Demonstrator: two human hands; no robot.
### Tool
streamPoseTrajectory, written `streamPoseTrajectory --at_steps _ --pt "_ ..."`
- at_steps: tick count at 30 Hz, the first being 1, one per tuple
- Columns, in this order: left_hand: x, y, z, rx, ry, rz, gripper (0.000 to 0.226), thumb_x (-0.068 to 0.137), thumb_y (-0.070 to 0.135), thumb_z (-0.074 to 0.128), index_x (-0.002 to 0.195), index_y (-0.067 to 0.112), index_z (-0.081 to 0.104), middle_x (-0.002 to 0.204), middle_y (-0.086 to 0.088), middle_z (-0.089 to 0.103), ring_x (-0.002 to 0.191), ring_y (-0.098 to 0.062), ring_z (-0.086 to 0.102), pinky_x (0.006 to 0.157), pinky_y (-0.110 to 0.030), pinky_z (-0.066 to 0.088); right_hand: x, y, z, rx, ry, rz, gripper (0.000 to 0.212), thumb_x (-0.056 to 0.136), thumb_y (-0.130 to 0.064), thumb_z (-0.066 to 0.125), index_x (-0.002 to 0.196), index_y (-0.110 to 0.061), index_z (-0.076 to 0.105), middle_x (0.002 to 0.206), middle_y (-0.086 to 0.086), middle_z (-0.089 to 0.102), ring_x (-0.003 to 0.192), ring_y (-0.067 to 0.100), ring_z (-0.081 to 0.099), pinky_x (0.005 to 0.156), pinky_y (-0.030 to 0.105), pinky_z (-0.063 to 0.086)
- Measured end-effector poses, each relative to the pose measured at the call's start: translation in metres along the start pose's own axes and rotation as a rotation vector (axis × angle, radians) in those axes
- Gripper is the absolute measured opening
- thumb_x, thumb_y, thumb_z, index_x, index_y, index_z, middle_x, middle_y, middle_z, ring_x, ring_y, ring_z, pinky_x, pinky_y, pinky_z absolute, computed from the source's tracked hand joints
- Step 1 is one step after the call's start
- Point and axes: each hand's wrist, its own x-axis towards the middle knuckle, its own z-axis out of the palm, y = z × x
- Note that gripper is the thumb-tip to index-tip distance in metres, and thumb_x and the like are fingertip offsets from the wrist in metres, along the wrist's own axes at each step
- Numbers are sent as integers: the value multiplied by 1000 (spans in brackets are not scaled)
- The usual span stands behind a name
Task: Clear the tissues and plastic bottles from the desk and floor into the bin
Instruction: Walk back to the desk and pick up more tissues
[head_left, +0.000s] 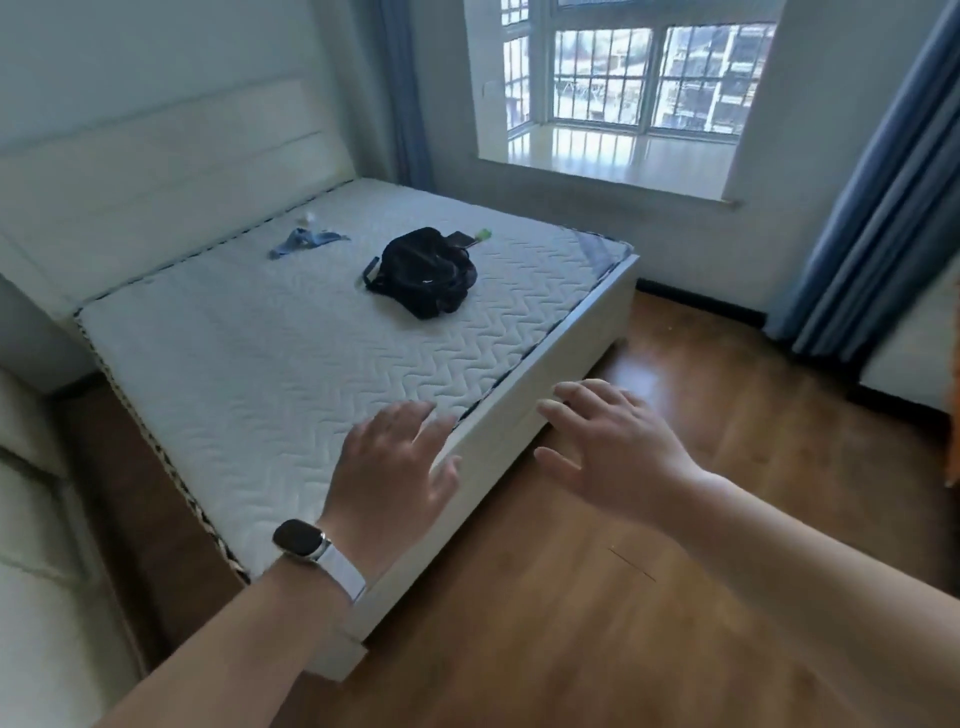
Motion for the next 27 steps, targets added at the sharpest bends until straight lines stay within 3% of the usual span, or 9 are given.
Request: streamPoseTrajectory --at_steps 13,20,23,27 --pt "173 67 84 -142 -73 295 46 90 44 49 128 21 60 134 -1 59 125 -25 52 99 -45 42 -7 133 5 -23 67 406 53 85 -54 43 122 -21 62 126 2 60 118 25 53 90 44 48" --pt "295 80 140 -285 -109 488 46 92 46 46 131 23 58 137 2 56 130 -23 48 102 -44 40 41 214 1 -47 -50 626 61 87 -58 34 134 -25 53 141 0 49 132 22 41 104 44 34" --pt "357 83 152 -321 -60 575 44 93 46 46 129 23 58 136 1 57 128 -23 49 101 -42 41 74 249 -10 -98 -35 679 66 86 -60 27 136 -26 52 144 -1 46 135 20 37 106 42 31" --pt "431 99 170 -358 -21 650 44 92 44 45 126 22 60 134 2 58 126 -20 49 99 -38 40 104 288 -20 -140 18 743 59 89 -56 35 134 -22 55 142 3 49 133 23 40 106 44 32"
